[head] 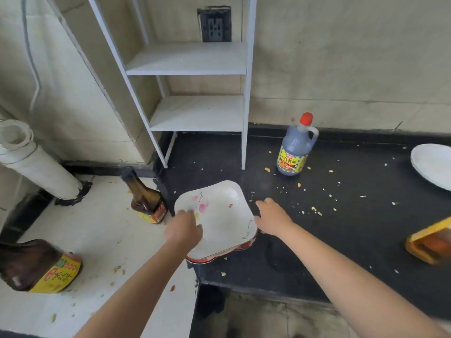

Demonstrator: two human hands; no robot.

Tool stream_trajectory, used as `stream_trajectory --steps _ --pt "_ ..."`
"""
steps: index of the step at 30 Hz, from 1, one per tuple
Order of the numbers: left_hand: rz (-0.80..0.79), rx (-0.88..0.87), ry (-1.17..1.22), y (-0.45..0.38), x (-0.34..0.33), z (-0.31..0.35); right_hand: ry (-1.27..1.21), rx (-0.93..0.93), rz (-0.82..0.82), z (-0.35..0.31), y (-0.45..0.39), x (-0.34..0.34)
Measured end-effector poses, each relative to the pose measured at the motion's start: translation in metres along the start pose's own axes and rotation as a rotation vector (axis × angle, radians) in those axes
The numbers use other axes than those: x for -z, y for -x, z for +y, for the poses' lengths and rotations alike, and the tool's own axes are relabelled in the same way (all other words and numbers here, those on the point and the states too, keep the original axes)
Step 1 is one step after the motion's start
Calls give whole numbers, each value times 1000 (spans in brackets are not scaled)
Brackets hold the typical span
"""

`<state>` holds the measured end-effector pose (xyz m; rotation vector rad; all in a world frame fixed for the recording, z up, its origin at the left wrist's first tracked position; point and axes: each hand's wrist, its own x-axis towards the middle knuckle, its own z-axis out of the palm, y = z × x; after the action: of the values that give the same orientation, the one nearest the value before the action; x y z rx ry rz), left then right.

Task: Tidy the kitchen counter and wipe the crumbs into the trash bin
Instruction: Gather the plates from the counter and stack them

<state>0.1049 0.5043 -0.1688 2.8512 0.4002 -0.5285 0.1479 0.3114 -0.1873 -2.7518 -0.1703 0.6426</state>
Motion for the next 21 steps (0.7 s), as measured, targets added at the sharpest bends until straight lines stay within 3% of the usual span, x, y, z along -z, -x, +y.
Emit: stream_trajectory --steps 4,12,16,21 --pt "61 -199 -96 -1 15 68 93 74 143 34 27 53" --pt "218 -579 -143 55 28 242 274 8 515 159 136 159" --pt "266 -633 -102 98 23 323 239 -19 627 232 194 193" --pt "302 -687 -22 141 5 404 191 -63 644 313 242 208"
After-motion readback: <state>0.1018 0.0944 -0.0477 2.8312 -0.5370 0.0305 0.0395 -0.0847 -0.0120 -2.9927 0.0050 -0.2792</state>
